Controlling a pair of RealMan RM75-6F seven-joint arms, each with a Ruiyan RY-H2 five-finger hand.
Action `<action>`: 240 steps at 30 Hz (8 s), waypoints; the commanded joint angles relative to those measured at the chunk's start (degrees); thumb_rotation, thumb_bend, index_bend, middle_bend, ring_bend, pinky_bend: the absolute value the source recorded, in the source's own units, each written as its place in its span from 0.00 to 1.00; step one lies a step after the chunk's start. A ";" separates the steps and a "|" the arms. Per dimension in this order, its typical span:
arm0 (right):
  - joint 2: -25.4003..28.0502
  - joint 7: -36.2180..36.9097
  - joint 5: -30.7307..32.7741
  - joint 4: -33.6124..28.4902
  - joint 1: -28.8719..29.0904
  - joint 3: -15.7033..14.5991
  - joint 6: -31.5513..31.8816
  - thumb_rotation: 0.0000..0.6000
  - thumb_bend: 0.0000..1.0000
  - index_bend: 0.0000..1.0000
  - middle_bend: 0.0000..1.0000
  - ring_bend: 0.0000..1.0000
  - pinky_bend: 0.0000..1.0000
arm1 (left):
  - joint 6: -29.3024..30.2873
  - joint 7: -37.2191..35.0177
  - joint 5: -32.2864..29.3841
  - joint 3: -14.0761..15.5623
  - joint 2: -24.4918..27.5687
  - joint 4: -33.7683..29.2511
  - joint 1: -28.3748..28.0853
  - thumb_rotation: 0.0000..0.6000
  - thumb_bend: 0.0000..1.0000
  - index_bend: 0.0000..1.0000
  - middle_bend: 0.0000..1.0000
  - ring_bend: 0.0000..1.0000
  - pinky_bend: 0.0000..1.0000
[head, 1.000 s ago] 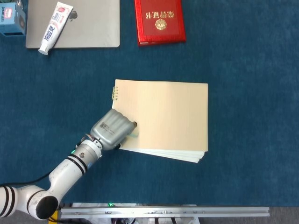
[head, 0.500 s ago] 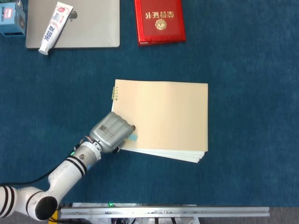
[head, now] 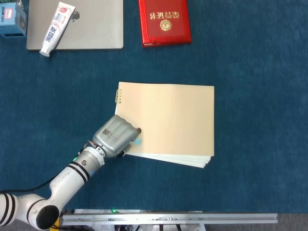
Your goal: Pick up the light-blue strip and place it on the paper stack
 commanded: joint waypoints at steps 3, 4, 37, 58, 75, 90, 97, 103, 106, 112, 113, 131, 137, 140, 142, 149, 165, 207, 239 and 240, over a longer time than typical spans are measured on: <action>0.07 0.06 0.01 -0.02 -0.11 -0.02 0.09 1.00 0.26 0.34 0.38 0.40 0.33 | 0.10 0.29 -0.30 0.07 -0.32 0.23 -0.04 1.00 0.40 0.47 1.00 1.00 1.00; 0.09 0.08 0.03 -0.03 -0.13 -0.01 0.13 1.00 0.26 0.34 0.38 0.40 0.33 | 0.10 0.40 -0.34 0.13 -0.38 0.25 -0.05 1.00 0.40 0.47 1.00 1.00 1.00; 0.26 1.17 0.10 0.67 -0.86 -0.03 0.68 1.00 0.26 0.34 0.38 0.40 0.33 | 1.70 4.46 -0.36 1.65 -4.40 0.89 0.03 1.00 0.40 0.47 1.00 1.00 1.00; 0.40 2.19 -0.13 1.23 -1.34 -0.07 1.20 1.00 0.26 0.34 0.38 0.40 0.33 | 3.41 4.26 1.44 1.13 -5.38 0.67 0.82 1.00 0.40 0.48 1.00 1.00 1.00; 0.67 3.01 -0.04 1.72 -1.89 -0.10 1.62 1.00 0.26 0.34 0.38 0.41 0.33 | 2.69 6.42 -0.53 0.47 -7.75 2.69 0.42 1.00 0.40 0.48 1.00 1.00 1.00; 0.66 4.03 -0.19 2.38 -2.25 -0.08 2.00 1.00 0.26 0.34 0.38 0.41 0.33 | 3.27 8.66 -1.89 0.97 -8.10 2.26 0.40 1.00 0.40 0.48 1.00 1.00 1.00; 0.61 4.27 -0.24 2.56 -2.39 -0.09 2.12 1.00 0.26 0.34 0.38 0.41 0.33 | 3.98 6.92 -0.32 0.61 -8.02 1.68 0.70 1.00 0.40 0.48 1.00 1.00 1.00; 0.66 4.24 -0.15 2.62 -2.48 -0.08 2.11 1.00 0.26 0.34 0.38 0.41 0.33 | 3.41 7.10 -0.86 0.31 -8.82 2.94 0.44 1.00 0.40 0.48 1.00 1.00 1.00; 0.68 4.30 -0.16 2.66 -2.54 -0.07 2.19 1.00 0.26 0.34 0.38 0.41 0.33 | 3.33 7.69 -1.14 0.46 -9.07 3.07 0.38 1.00 0.40 0.48 1.00 1.00 1.00; 0.67 4.51 -0.11 2.77 -2.63 -0.05 2.20 1.00 0.26 0.34 0.38 0.41 0.33 | 3.41 8.51 -1.74 0.53 -9.36 3.03 0.32 1.00 0.40 0.48 1.00 1.00 1.00; 0.66 4.55 -0.14 2.80 -2.64 -0.05 2.22 1.00 0.26 0.34 0.38 0.41 0.33 | 3.43 8.57 -1.79 0.51 -9.42 3.05 0.31 1.00 0.40 0.48 1.00 1.00 1.00; 0.62 5.02 -0.09 3.43 -2.98 0.03 2.55 1.00 0.26 0.34 0.38 0.42 0.33 | 3.25 8.62 -2.45 0.03 -9.96 3.62 -0.04 1.00 0.40 0.48 1.00 1.00 1.00; 0.67 5.09 -0.15 3.44 -3.02 0.08 2.64 1.00 0.26 0.34 0.38 0.42 0.33 | 3.72 8.58 -2.31 -0.07 -10.04 3.43 0.01 1.00 0.40 0.48 1.00 1.00 1.00; 0.63 5.14 -0.09 3.51 -3.03 0.07 2.55 1.00 0.26 0.34 0.38 0.42 0.33 | 4.14 8.22 -2.12 -0.04 -9.60 2.69 0.22 1.00 0.40 0.48 1.00 1.00 1.00; 0.57 5.16 -0.11 3.55 -3.01 0.07 2.50 1.00 0.26 0.34 0.38 0.42 0.33 | 4.32 8.25 -1.87 0.16 -9.28 2.19 0.29 1.00 0.40 0.48 1.00 1.00 1.00; 0.47 5.16 -0.22 3.61 -2.99 0.06 2.50 1.00 0.26 0.34 0.38 0.42 0.33 | 4.18 9.22 -2.03 0.85 -9.42 2.10 0.29 1.00 0.40 0.48 1.00 1.00 1.00; 0.39 5.60 -0.17 3.91 -3.09 0.10 2.47 1.00 0.26 0.34 0.38 0.42 0.33 | 4.56 9.10 -3.05 -0.10 -8.96 2.33 0.14 1.00 0.40 0.48 1.00 1.00 1.00; 0.38 6.11 -0.48 4.13 -3.49 -0.07 2.90 1.00 0.26 0.34 0.38 0.42 0.33 | 5.52 10.25 -2.97 1.62 -7.91 1.48 0.67 1.00 0.40 0.48 1.00 1.00 1.00; 0.76 6.68 -0.53 4.29 -4.04 0.01 3.64 1.00 0.26 0.34 0.38 0.42 0.33 | 5.80 9.75 -2.17 1.08 -8.07 0.47 1.20 1.00 0.40 0.48 1.00 1.00 1.00; 0.75 6.72 -0.56 4.30 -4.03 0.03 3.65 1.00 0.26 0.34 0.38 0.42 0.33 | 5.97 9.35 -2.01 0.90 -7.77 0.23 1.27 1.00 0.40 0.48 1.00 1.00 1.00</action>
